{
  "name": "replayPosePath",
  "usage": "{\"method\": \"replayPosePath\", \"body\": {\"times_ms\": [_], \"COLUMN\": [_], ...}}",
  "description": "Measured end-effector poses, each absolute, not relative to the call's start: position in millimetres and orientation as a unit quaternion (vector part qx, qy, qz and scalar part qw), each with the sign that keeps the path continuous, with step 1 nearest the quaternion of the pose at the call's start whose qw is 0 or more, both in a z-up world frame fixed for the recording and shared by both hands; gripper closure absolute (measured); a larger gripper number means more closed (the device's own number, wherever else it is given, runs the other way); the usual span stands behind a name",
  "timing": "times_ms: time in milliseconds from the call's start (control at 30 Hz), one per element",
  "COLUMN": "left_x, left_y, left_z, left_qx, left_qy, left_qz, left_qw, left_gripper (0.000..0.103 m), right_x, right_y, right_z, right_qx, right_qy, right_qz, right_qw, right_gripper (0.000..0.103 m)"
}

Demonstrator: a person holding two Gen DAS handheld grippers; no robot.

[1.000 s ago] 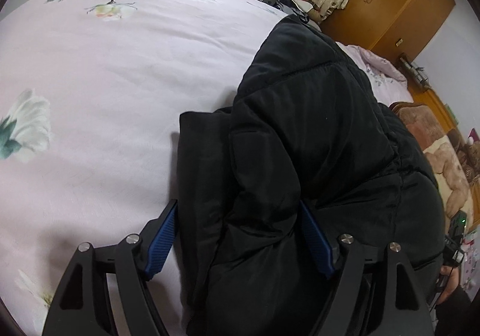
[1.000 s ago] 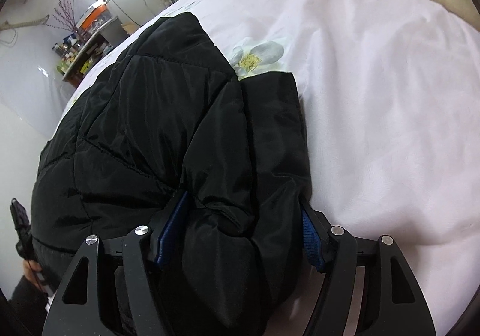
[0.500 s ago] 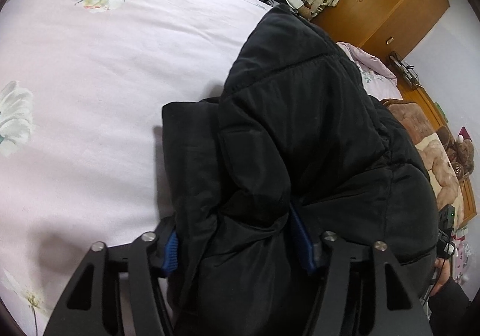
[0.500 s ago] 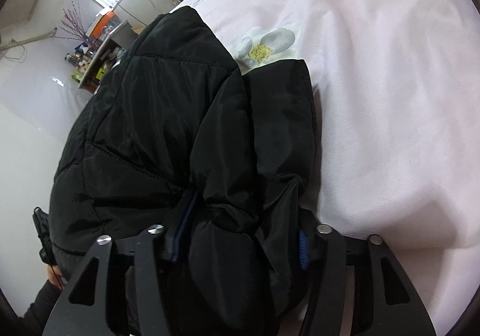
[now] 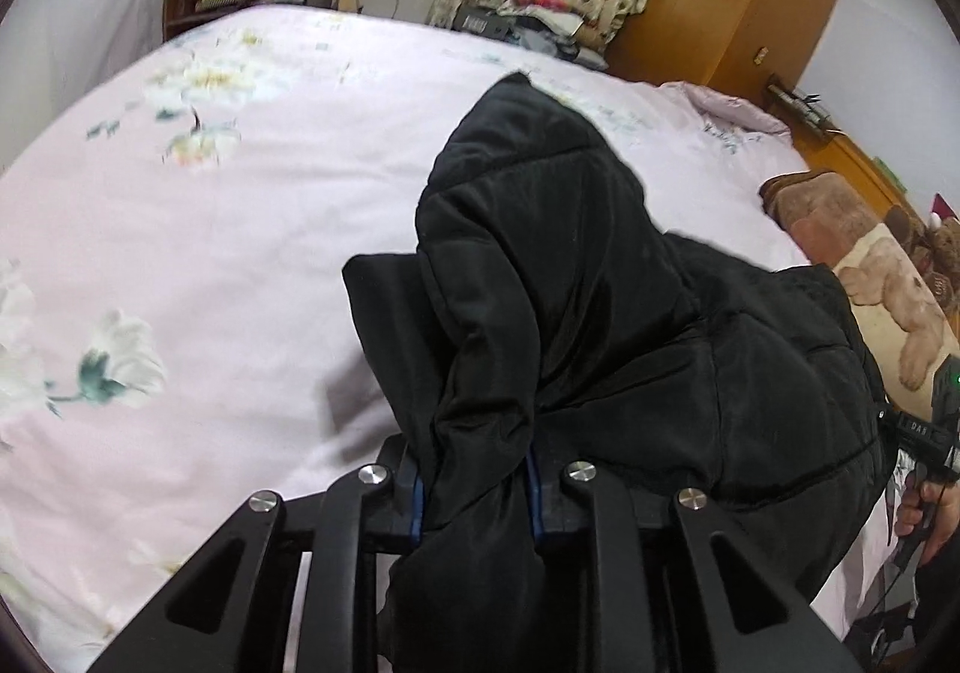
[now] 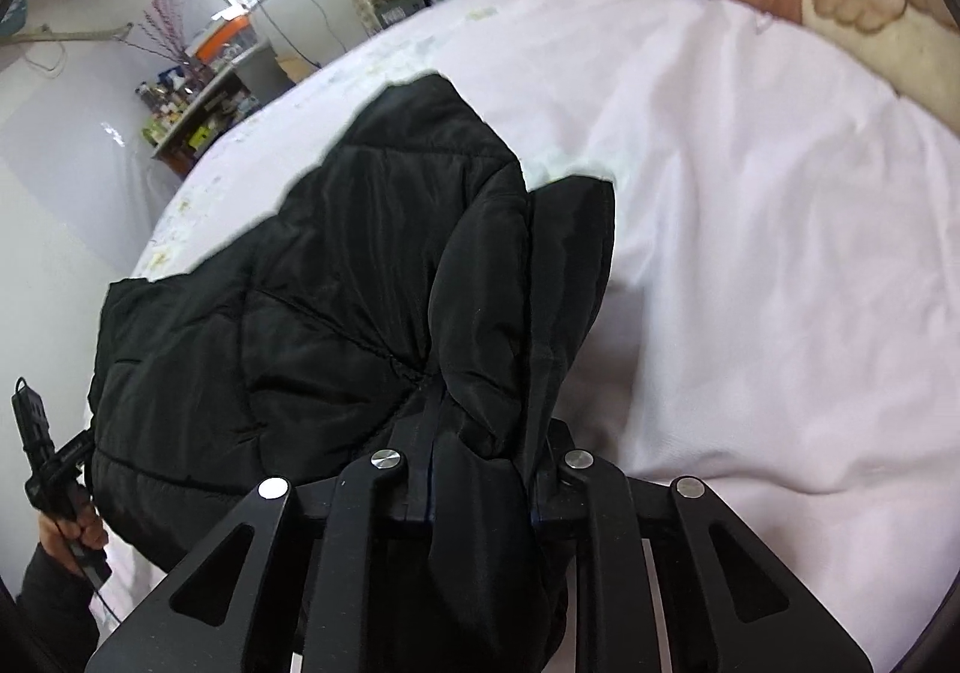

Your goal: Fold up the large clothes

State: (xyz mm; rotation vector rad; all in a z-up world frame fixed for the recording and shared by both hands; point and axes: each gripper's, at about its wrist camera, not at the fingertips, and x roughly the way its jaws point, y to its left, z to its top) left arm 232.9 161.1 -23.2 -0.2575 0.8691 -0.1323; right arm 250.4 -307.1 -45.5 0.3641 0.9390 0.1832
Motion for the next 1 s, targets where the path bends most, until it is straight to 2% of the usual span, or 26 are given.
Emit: {"method": "replayPosePath", "body": {"times_ms": [333, 600, 767, 867, 1000], "left_x": [201, 214, 237, 257, 287], "left_y": [178, 197, 215, 224, 230], "left_z": [15, 41, 57, 68, 21], "left_qx": [-0.135, -0.134, -0.127, -0.121, -0.122], "left_qy": [0.381, 0.350, 0.329, 0.310, 0.372], "left_qz": [-0.075, -0.065, -0.058, -0.067, -0.050], "left_qw": [0.912, 0.925, 0.934, 0.941, 0.919], "left_gripper": [0.080, 0.083, 0.092, 0.092, 0.092], "right_x": [216, 244, 270, 297, 330], "right_y": [-305, -274, -250, -232, -222], "right_z": [-2, 22, 36, 45, 21], "right_qx": [0.172, 0.168, 0.164, 0.169, 0.159], "right_qy": [0.411, 0.390, 0.371, 0.356, 0.385], "right_qz": [0.116, 0.135, 0.153, 0.170, 0.142], "right_qw": [0.888, 0.895, 0.901, 0.903, 0.898], "right_gripper": [0.086, 0.086, 0.086, 0.087, 0.087]}}
